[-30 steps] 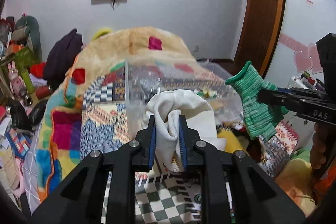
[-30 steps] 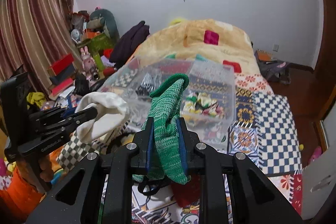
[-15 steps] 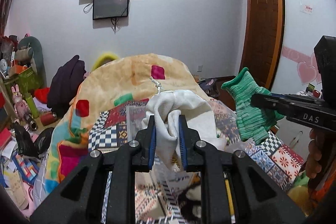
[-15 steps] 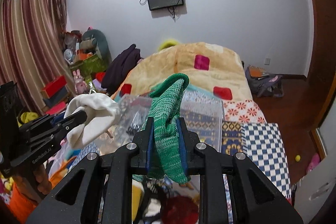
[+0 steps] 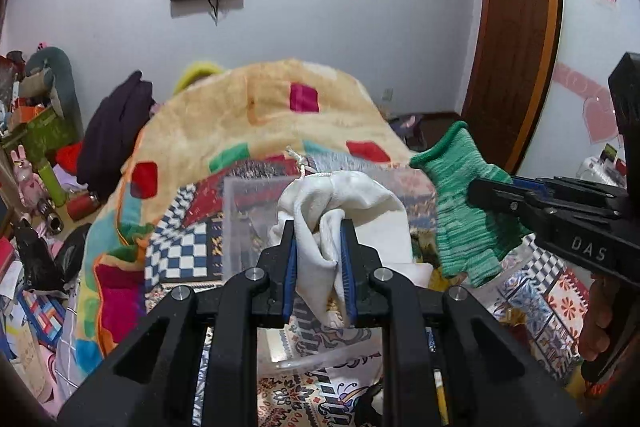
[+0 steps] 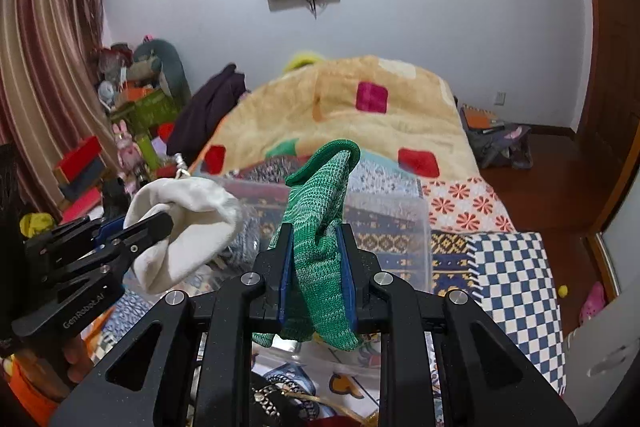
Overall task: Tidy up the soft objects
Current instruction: 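Lift the cloth and glove with both tools and carry them over the box, then open both tools to drop the cloth and glove into the box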
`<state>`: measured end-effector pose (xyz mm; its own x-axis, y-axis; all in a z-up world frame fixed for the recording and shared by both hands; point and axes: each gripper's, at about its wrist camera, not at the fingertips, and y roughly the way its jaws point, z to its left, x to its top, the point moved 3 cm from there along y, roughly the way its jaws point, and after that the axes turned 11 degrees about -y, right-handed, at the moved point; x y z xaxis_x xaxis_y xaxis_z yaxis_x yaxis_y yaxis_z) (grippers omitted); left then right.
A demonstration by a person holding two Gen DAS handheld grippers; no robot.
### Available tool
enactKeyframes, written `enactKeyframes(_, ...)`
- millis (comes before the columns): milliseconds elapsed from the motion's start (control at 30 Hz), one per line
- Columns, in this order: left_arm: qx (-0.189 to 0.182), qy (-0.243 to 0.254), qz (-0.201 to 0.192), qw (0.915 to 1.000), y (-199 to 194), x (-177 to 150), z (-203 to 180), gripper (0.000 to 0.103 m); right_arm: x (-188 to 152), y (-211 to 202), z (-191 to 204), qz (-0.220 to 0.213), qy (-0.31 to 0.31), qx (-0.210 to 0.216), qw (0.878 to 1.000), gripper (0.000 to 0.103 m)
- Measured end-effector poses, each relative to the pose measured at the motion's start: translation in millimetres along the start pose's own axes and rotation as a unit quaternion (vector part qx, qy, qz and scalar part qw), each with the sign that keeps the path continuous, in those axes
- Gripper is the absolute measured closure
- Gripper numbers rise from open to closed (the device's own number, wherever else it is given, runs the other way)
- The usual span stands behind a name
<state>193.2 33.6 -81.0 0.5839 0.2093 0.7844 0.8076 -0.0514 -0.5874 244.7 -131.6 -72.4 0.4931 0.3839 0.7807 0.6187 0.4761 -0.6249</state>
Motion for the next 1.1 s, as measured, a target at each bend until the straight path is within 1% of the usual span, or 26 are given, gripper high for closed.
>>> enactKeyframes(167, 0.006, 0.012, 0.023, 0.9996, 18.7, -8.0, -4.6, 0.084, -7.3, 18.8, 5.9, 0.031, -0.015, 0.001, 0.999, 0.084)
enactKeyframes(367, 0.009, 0.012, 0.044, 0.9989, 32.2, -12.4, -5.9, 0.084, -13.4, 26.3, 6.5, 0.054, -0.021, -0.002, 0.998, 0.082)
enactKeyframes(433, 0.010, 0.011, 0.047, 0.9988, 33.2, -12.9, -6.8, 0.080, -14.1, 26.7, 4.4, 0.060, -0.017, 0.001, 0.998, 0.081)
enactKeyframes(467, 0.010, 0.010, 0.048, 0.9988, 33.1, -12.8, -7.0, 0.074, -14.6, 27.3, 2.6, 0.064, -0.014, 0.005, 0.998, 0.079)
enactKeyframes(500, 0.010, 0.010, 0.047, 0.9988, 31.7, -13.0, -7.2, 0.072, -14.7, 27.1, 0.7, 0.065, -0.010, 0.008, 0.998, 0.078)
enactKeyframes(533, 0.010, 0.010, 0.045, 0.9989, 30.1, -12.7, -7.7, 0.066, -14.7, 26.3, 0.3, 0.066, -0.007, 0.008, 0.998, 0.075)
enactKeyframes(600, 0.010, 0.010, 0.040, 0.9991, 25.7, -11.2, -8.4, 0.057, -14.4, 22.2, -2.2, 0.063, -0.003, 0.009, 0.998, 0.066)
enactKeyframes(700, 0.004, 0.011, 0.031, 0.9995, 15.1, -9.4, -10.4, 0.048, -12.7, 8.9, -4.8, 0.048, 0.000, 0.008, 0.999, 0.058)
enactKeyframes(833, -0.006, 0.016, 0.015, 0.9997, -3.1, -6.8, -14.6, 0.041, -9.5, -11.6, -6.2, 0.030, 0.001, 0.013, 0.999, 0.056)
enactKeyframes(900, -0.008, 0.020, 0.005, 0.9998, -13.8, -6.1, -18.0, 0.033, -8.3, -21.0, -6.6, 0.022, 0.000, 0.013, 1.000, 0.055)
enactKeyframes(933, -0.010, 0.021, -0.002, 0.9997, -20.6, -5.9, -19.7, 0.031, -8.5, -26.8, -6.8, 0.018, -0.001, 0.013, 1.000, 0.054)
enactKeyframes(1000, -0.014, 0.021, -0.012, 0.9996, -31.5, -6.0, -23.1, 0.021, -10.5, -41.1, -7.6, 0.007, -0.005, 0.011, 1.000, 0.045)
enactKeyframes(1033, -0.017, 0.022, -0.016, 0.9995, -37.4, -6.8, -25.0, 0.018, -10.6, -44.9, -7.3, 0.003, -0.007, 0.008, 1.000, 0.041)
enactKeyframes(1100, -0.019, 0.024, -0.025, 0.9992, -48.2, -9.4, -29.0, 0.010, -13.8, -56.7, -6.3, -0.003, -0.017, 0.001, 1.000, 0.040)
